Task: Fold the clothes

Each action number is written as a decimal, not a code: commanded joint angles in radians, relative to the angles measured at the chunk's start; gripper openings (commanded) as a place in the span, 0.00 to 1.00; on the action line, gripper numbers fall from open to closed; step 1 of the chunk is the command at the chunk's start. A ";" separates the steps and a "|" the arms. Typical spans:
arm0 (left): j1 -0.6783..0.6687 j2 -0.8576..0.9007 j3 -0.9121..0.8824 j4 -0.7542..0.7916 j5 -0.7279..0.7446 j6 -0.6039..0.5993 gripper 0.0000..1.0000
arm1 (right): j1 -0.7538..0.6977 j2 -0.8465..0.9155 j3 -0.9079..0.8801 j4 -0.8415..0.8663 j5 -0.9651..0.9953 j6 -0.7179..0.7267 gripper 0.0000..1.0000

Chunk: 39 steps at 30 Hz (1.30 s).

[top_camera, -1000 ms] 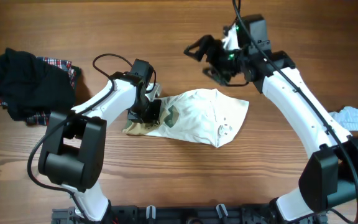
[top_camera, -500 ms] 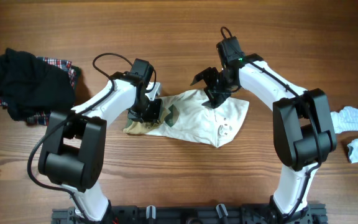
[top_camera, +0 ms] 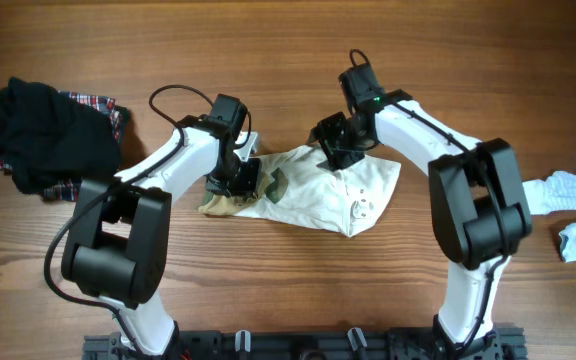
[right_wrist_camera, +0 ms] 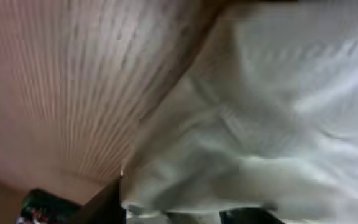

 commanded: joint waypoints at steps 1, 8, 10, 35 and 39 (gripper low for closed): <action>0.001 0.011 -0.011 0.016 -0.010 -0.028 0.09 | 0.001 0.037 0.006 0.000 0.043 0.017 0.39; 0.001 0.011 -0.011 0.014 -0.010 -0.028 0.09 | -0.038 -0.030 0.007 -0.063 0.047 -0.319 0.08; 0.001 0.011 -0.011 0.014 -0.010 -0.028 0.09 | -0.039 -0.074 0.007 -0.092 0.051 -0.393 0.07; 0.001 0.011 -0.011 0.001 -0.010 -0.028 0.10 | -0.169 -0.165 0.006 -0.388 0.116 -0.874 0.46; 0.001 0.011 -0.011 0.000 -0.010 -0.028 0.10 | -0.168 -0.161 -0.028 -0.358 0.116 -0.893 0.58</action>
